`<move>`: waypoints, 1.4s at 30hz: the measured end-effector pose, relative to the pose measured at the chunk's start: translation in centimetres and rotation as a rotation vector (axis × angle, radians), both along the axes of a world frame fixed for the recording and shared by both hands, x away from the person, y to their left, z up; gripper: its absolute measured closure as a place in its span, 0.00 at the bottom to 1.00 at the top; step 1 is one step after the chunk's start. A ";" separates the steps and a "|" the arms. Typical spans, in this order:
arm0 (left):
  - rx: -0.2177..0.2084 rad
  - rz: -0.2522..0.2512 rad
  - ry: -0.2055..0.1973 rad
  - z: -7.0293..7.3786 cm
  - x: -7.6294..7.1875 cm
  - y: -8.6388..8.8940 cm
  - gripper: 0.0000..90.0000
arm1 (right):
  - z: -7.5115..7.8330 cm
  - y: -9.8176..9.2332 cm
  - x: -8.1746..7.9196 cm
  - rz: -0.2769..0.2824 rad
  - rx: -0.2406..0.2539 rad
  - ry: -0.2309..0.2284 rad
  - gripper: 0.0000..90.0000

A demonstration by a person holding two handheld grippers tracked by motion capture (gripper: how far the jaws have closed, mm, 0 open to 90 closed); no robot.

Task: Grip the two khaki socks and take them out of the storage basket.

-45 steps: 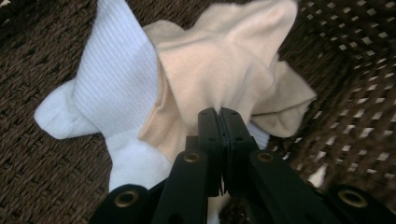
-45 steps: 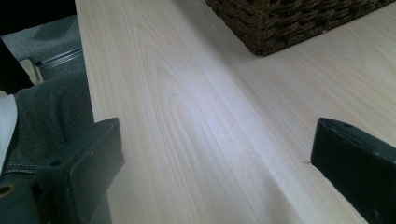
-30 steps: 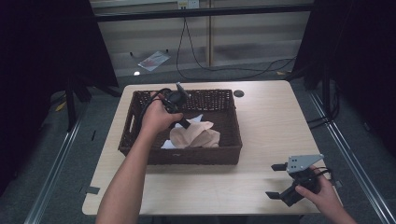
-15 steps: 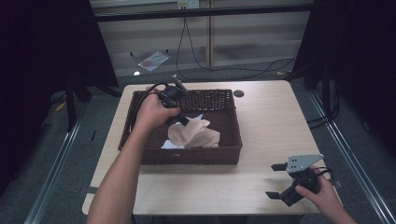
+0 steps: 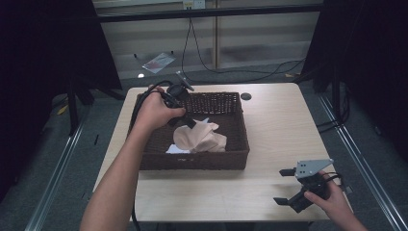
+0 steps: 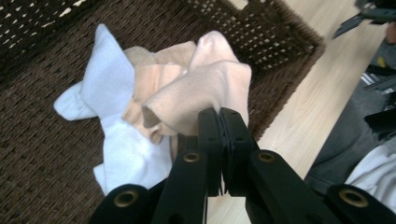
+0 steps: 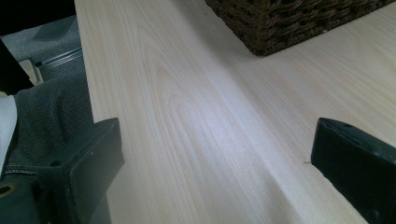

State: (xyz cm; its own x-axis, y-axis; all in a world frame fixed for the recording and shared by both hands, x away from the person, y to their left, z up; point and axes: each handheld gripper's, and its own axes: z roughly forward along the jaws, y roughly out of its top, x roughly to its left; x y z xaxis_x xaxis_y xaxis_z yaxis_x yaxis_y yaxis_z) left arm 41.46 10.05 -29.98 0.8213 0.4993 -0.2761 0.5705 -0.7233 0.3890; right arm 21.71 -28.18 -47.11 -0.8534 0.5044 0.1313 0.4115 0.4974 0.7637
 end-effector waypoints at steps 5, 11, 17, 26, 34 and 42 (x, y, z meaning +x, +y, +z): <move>-0.002 -0.020 -0.006 0.8 -0.5 -0.1 0.98 | 0.0 0.0 0.0 -0.003 -0.003 -0.001 0.03; -0.019 -0.026 -0.004 1.7 -1.2 -0.4 0.98 | 0.0 0.0 0.0 -0.002 -0.003 -0.001 0.03; -0.027 -0.043 0.004 2.8 -1.8 -0.5 0.98 | 0.0 0.0 0.0 -0.001 0.000 0.000 0.03; -0.031 -0.097 0.001 3.7 -3.0 -1.1 0.98 | 0.0 0.0 0.0 -0.003 -0.002 0.000 0.03; -0.049 -0.143 0.008 3.8 -4.2 -1.7 0.98 | 0.0 0.0 0.0 0.000 0.002 0.000 0.03; -0.052 -0.180 0.016 3.6 -5.2 -2.3 0.98 | 0.0 0.0 0.0 0.000 0.002 0.001 0.03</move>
